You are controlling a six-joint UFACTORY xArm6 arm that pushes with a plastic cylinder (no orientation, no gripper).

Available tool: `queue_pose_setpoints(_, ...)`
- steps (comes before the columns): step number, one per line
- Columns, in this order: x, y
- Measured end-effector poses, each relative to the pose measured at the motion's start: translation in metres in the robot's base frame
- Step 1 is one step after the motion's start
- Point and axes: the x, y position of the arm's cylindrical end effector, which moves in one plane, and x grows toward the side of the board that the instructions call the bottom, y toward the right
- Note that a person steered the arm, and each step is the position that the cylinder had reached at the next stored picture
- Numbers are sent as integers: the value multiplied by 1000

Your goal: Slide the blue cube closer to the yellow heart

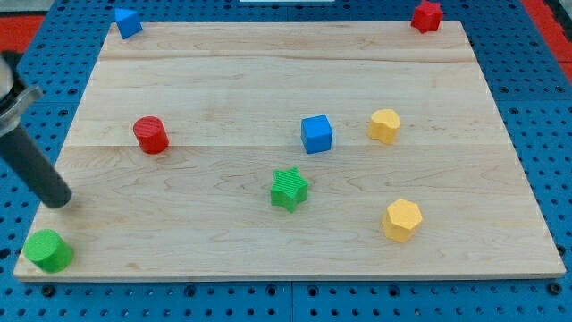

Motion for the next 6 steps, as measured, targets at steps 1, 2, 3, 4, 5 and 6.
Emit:
queue_pose_setpoints(1, -23, 21)
queue_pose_setpoints(2, -39, 62)
queue_pose_setpoints(3, -59, 96)
queue_pose_setpoints(4, -83, 148)
queue_pose_setpoints(5, -100, 223)
queue_pose_setpoints(6, -104, 294)
